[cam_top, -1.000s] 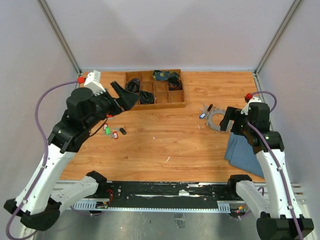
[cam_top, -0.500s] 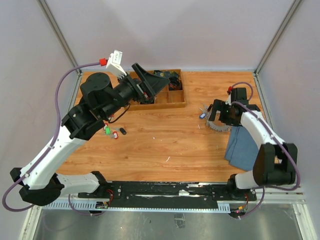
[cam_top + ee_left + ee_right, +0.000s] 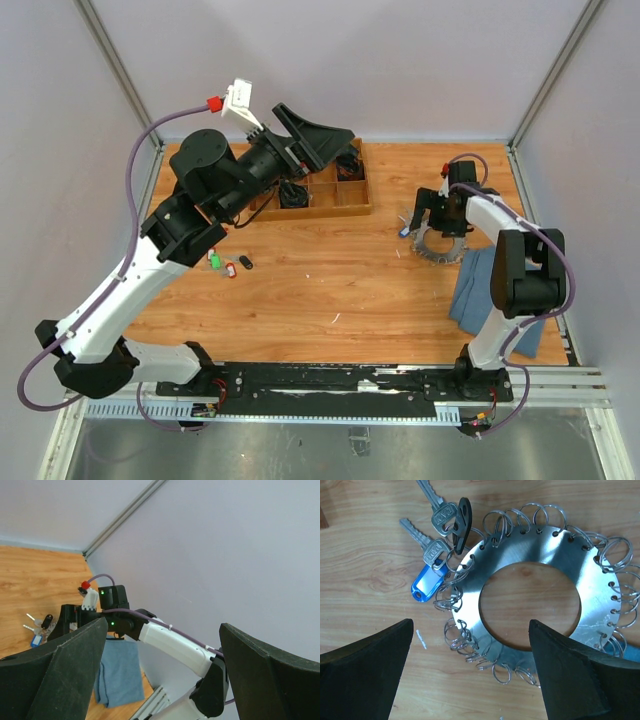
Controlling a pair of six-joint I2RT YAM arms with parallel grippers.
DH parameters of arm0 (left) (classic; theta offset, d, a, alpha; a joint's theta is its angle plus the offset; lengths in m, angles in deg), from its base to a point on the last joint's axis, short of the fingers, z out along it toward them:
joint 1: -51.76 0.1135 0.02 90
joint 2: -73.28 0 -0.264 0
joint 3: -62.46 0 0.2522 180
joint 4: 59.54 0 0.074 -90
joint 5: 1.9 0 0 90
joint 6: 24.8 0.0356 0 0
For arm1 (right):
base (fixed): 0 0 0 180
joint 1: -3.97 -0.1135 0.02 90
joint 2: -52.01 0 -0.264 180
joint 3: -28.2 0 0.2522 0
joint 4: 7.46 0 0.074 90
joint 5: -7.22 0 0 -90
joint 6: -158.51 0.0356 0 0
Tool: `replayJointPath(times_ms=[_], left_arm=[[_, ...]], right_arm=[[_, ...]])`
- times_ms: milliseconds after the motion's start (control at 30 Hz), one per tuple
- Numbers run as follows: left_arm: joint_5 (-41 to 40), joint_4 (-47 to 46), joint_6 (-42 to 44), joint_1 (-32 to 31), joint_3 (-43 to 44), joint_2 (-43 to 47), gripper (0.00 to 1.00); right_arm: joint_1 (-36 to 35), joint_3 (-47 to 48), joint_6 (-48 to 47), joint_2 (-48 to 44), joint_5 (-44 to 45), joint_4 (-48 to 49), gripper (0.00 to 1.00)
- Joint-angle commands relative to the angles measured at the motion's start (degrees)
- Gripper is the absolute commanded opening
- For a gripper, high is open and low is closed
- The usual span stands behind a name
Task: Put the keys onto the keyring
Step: Move the keyring to the center of the board.
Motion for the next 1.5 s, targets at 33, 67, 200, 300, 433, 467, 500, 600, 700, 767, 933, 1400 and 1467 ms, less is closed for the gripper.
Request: replayJointPath(times_ms=[33,67,200,300,433,467,500,600,700,767,933,1400,1467], left_arm=[[-0.9,-4.3,1.4,-0.5,-0.6,-0.4,1.00],[-1.0,-4.6,1.4,-0.5,-0.7,-0.4,1.00],[-1.3,-5.5,1.7,-0.5,-0.6,-0.4,1.00],[-1.1,-6.1,1.6,-0.5,-1.1,-0.2,1.00],[-0.7,-6.5,1.9,-0.5,-1.9,0.1,1.00],[-0.8,-6.4,1.9,-0.5,-1.9,0.1,1.00],[-0.8,-6.4,1.8,-0.5,-1.8,0.1,1.00],[-1.0,-6.8,1.6,-0.5,-1.5,0.1,1.00],[-1.1,-7.0,1.3,-0.5,-1.3,0.2,1.00],[-0.8,-7.4,1.6,-0.5,-1.6,0.6,1.00],[-0.3,-6.6,3.5,-0.6,-3.1,1.5,1.00],[-13.5,9.3,10.5,-0.5,-21.1,13.0,1.00],[-16.1,11.2,11.7,-0.5,-23.6,15.0,1.00]], right_arm=[[-0.5,2.1,-1.6,3.9,1.5,0.5,0.99],[-0.5,2.4,-1.6,4.6,1.5,0.7,0.99],[-1.1,4.1,-1.9,7.2,2.7,0.3,0.99],[-1.8,4.2,-2.3,8.2,3.2,-0.1,0.98],[-3.0,3.6,-2.5,9.0,2.9,-0.6,0.99],[-3.4,3.4,-2.6,9.0,2.9,-0.6,0.99],[-3.8,3.1,-2.7,8.9,2.8,-0.7,0.98],[-5.5,1.9,-3.2,8.5,2.2,-0.7,0.99],[-7.9,0.5,-4.0,7.7,1.7,-0.7,0.99],[-10.1,-0.9,-4.8,6.9,1.7,-0.8,0.99],[-15.6,-5.0,-5.6,4.7,1.6,-0.4,0.98],[-33.3,-11.0,-5.5,-4.0,-3.1,-1.0,0.99],[-35.0,-11.4,-6.0,-7.3,-3.4,-1.3,0.99]])
